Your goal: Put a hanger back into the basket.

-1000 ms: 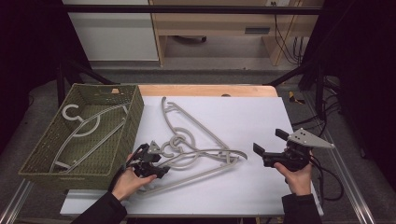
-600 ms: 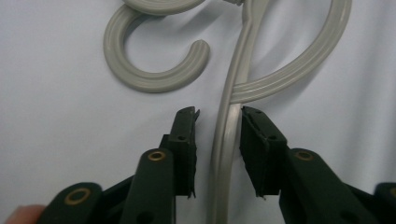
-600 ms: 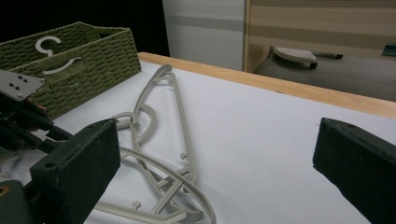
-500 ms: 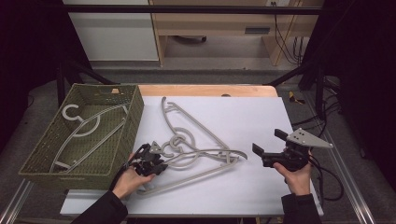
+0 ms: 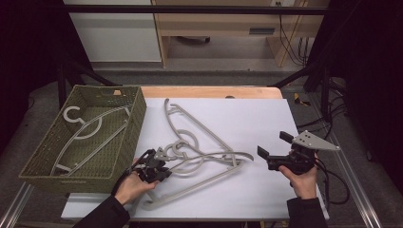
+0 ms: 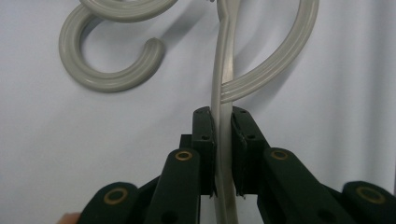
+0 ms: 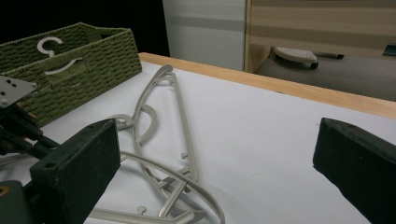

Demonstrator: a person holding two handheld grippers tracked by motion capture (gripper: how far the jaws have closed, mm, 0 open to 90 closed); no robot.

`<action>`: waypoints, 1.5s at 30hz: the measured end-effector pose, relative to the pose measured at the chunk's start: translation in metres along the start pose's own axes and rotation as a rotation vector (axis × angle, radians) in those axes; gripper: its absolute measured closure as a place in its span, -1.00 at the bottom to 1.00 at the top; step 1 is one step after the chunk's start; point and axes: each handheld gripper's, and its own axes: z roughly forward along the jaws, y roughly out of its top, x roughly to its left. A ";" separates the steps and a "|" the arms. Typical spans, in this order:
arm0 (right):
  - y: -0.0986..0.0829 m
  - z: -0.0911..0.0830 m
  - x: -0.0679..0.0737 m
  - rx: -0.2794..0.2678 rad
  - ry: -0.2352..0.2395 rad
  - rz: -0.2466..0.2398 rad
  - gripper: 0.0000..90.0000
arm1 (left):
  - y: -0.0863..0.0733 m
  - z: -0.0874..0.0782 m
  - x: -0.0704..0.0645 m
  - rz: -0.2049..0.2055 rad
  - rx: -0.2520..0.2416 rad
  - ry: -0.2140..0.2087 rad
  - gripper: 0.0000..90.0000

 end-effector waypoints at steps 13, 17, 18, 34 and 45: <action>0.001 -0.002 -0.001 -0.008 0.001 0.000 -0.98 | 0.000 -0.031 -0.011 -0.020 -0.088 -0.009 0.82; 0.001 -0.003 -0.001 -0.010 -0.002 0.000 -0.98 | 0.001 -0.046 -0.013 -0.035 -0.130 0.034 0.82; 0.001 -0.003 -0.001 -0.010 -0.002 0.000 -0.98 | 0.002 -0.050 -0.013 -0.038 -0.134 0.042 0.82; 0.001 -0.003 -0.001 -0.009 -0.002 0.001 -0.98 | -0.003 -0.125 0.000 -0.101 -0.324 0.167 0.82; 0.001 -0.003 -0.001 -0.011 -0.004 -0.001 -0.98 | -0.007 -0.155 0.017 -0.124 -0.382 0.230 0.82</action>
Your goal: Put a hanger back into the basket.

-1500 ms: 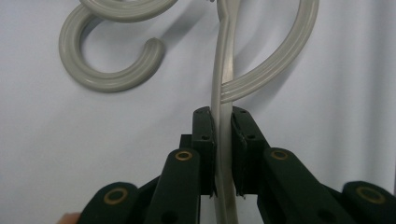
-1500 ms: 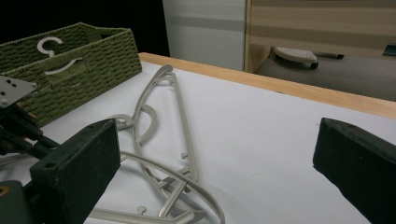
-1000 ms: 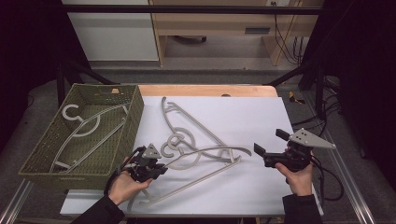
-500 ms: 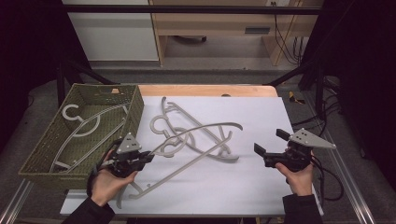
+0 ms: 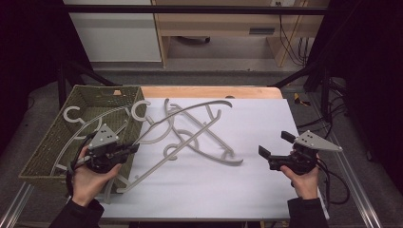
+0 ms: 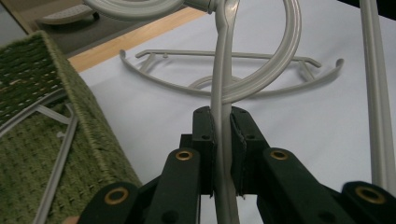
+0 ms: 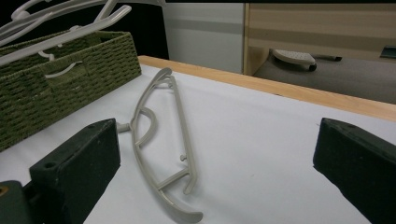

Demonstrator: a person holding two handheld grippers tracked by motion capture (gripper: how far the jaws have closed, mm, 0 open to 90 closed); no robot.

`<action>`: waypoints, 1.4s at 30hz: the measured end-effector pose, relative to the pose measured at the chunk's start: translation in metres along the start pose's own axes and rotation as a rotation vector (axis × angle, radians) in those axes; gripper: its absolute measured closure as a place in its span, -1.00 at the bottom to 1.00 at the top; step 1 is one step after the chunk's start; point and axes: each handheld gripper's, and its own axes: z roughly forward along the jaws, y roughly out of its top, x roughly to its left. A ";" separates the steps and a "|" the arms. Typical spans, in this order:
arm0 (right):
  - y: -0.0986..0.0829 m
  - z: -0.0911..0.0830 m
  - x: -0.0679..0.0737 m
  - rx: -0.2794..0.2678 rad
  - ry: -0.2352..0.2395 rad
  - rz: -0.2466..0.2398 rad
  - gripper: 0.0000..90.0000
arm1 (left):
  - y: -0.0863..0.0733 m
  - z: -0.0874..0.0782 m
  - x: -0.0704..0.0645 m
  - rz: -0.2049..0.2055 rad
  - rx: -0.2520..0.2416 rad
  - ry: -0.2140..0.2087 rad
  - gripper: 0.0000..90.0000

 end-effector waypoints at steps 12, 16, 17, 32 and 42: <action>0.000 0.000 0.000 0.002 0.000 -0.001 -0.98 | 0.022 -0.014 0.046 -0.005 -0.019 0.077 0.82; 0.000 0.001 0.000 0.006 -0.002 0.001 -0.98 | 0.027 -0.019 0.065 -0.014 -0.036 0.091 0.82; 0.000 0.001 0.000 0.006 -0.002 0.000 -0.98 | 0.029 -0.020 0.070 -0.015 -0.032 0.100 0.82; -0.002 0.004 0.000 0.016 0.000 0.002 -0.98 | 0.015 -0.023 0.139 -0.061 0.002 0.157 0.82; -0.003 0.006 0.000 0.020 -0.002 0.001 -0.98 | -0.009 -0.028 0.172 -0.083 0.047 0.208 0.82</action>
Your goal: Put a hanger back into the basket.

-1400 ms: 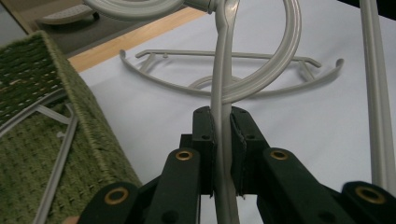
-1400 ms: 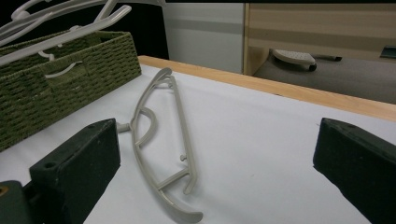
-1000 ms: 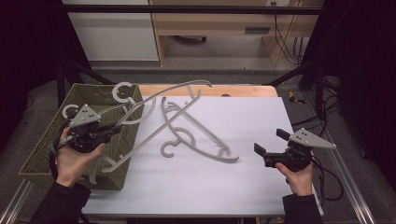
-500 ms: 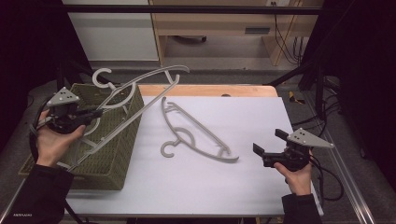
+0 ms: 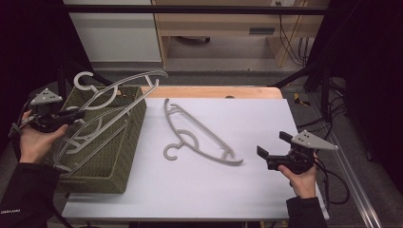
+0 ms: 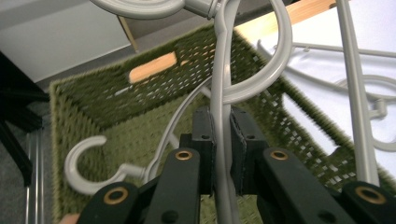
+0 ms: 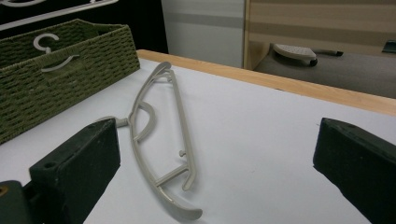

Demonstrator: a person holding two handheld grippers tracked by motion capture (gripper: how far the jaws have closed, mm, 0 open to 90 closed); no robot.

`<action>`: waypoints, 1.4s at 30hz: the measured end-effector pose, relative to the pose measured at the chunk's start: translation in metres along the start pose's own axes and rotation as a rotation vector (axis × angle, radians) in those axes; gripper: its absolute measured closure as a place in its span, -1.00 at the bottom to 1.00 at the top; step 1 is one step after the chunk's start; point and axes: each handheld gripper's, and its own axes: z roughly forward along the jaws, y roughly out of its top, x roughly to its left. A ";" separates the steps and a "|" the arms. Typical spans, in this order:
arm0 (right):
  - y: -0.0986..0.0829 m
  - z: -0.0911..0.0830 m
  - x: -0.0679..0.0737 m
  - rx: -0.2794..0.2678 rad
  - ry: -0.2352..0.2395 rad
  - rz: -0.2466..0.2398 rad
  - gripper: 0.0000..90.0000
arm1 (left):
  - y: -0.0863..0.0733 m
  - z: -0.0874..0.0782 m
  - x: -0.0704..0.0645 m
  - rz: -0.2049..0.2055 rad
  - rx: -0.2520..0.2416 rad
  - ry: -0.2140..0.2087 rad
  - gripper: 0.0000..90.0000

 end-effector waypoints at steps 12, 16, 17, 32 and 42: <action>-0.001 0.002 -0.001 0.009 0.000 0.001 -0.98 | -0.031 -0.001 0.037 -0.051 0.035 0.056 0.82; -0.001 0.002 -0.001 0.009 -0.001 0.001 -0.98 | -0.042 -0.002 0.046 -0.060 0.060 0.082 0.82; -0.001 0.002 -0.001 0.009 -0.001 0.001 -0.98 | -0.044 -0.002 0.047 -0.066 0.061 0.086 0.82; -0.002 0.004 -0.001 0.013 -0.001 -0.002 -0.98 | -0.064 -0.003 0.062 -0.048 0.124 0.117 0.82; -0.002 0.003 -0.001 0.015 0.001 -0.006 -0.98 | -0.069 0.016 0.047 -0.043 0.155 0.112 0.82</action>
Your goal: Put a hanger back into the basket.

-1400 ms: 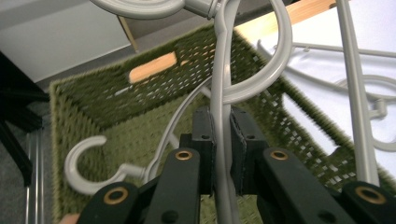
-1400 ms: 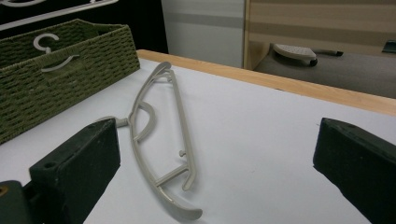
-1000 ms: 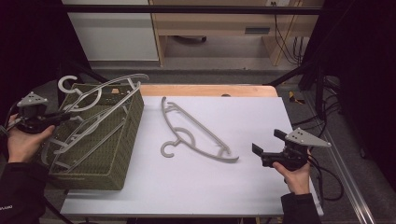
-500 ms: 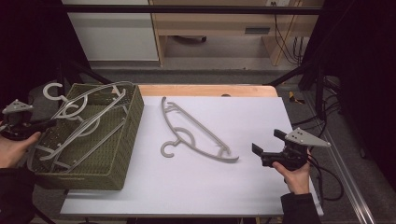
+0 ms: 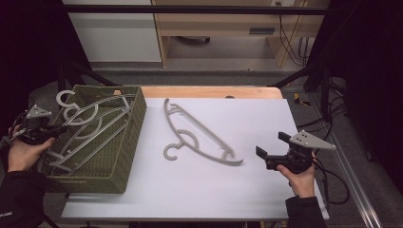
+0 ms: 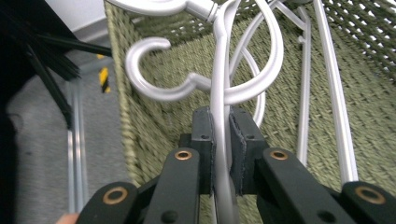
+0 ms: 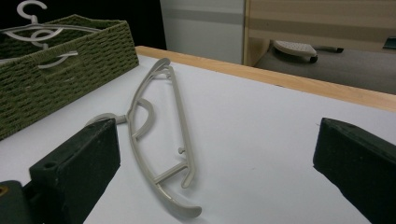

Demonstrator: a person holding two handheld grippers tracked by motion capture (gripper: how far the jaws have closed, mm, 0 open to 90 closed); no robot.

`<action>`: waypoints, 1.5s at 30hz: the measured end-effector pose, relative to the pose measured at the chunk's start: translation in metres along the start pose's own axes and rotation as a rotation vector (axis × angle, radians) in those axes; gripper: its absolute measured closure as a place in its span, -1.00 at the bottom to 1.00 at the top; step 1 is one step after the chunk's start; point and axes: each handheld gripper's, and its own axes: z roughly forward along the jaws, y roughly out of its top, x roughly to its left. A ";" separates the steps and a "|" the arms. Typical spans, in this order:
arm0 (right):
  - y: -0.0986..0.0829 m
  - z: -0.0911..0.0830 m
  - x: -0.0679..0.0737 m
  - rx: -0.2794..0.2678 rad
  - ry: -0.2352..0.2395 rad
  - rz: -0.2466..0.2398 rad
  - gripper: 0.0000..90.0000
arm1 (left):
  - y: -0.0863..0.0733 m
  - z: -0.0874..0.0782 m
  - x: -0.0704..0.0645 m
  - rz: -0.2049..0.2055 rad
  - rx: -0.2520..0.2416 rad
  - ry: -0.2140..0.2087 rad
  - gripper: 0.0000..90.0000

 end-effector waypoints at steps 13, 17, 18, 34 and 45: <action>0.000 0.000 0.000 0.002 -0.001 0.001 -0.98 | -0.016 0.027 -0.011 -0.008 0.132 -0.061 0.73; 0.000 0.000 0.000 0.000 -0.001 -0.001 -0.98 | -0.014 0.024 -0.011 -0.029 0.113 -0.064 0.59; 0.000 0.000 0.000 0.002 -0.001 0.001 -0.98 | -0.013 0.021 -0.010 -0.023 0.106 -0.061 0.54; 0.001 0.000 0.002 -0.001 0.002 0.009 -0.97 | 0.014 -0.020 -0.057 -0.056 -0.201 -0.132 -0.21; 0.001 0.007 0.006 0.012 0.022 -0.019 -0.93 | 0.029 -0.033 -0.108 -0.084 -0.359 -0.262 -0.52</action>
